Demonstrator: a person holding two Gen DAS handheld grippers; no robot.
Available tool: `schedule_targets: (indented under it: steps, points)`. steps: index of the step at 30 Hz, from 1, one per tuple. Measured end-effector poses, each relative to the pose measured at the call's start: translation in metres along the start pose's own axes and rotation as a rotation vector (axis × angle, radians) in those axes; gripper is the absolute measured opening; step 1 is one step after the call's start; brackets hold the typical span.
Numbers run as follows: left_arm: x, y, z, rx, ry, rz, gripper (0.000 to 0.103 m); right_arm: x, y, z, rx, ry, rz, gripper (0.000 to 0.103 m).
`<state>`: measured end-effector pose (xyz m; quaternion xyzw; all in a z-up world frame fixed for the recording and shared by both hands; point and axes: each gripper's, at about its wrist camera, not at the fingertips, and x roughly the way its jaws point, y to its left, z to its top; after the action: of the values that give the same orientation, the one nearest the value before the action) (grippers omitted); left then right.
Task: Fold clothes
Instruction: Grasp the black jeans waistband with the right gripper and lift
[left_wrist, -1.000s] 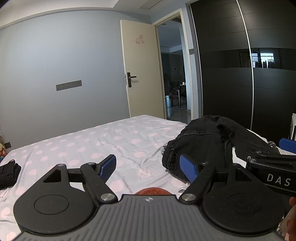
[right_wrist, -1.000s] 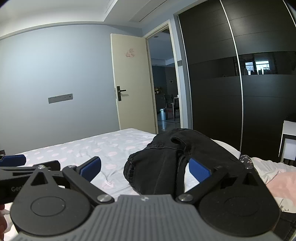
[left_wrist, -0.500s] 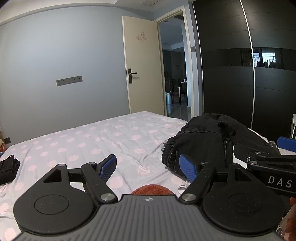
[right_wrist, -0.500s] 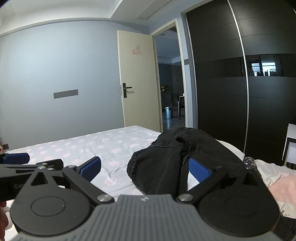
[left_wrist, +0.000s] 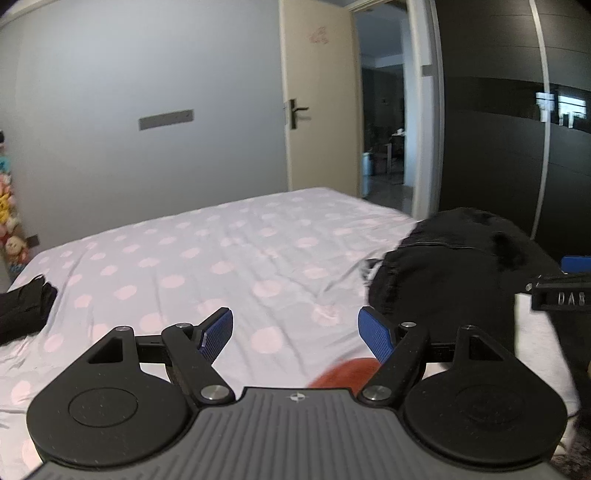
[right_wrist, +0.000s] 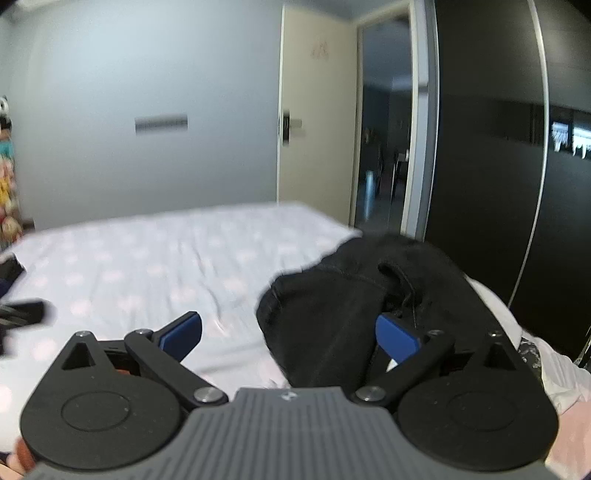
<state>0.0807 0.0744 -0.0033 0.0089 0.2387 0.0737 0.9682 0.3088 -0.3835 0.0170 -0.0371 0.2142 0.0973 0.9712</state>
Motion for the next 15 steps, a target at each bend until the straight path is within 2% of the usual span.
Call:
schedule_targets:
  steps: [6,8,15]
  points:
    - [0.032,0.044,0.005,-0.057,0.068,0.072,0.089,0.088,-0.023,0.021,-0.102,0.088,-0.124,0.102]
    - [0.04,0.058,0.004,-0.075,0.091,0.095,0.089,0.114,-0.029,0.027,-0.132,0.104,-0.133,0.102]
    - [0.063,0.086,0.002,-0.11,0.15,0.14,0.089,0.188,-0.053,0.042,-0.129,0.135,-0.23,0.102]
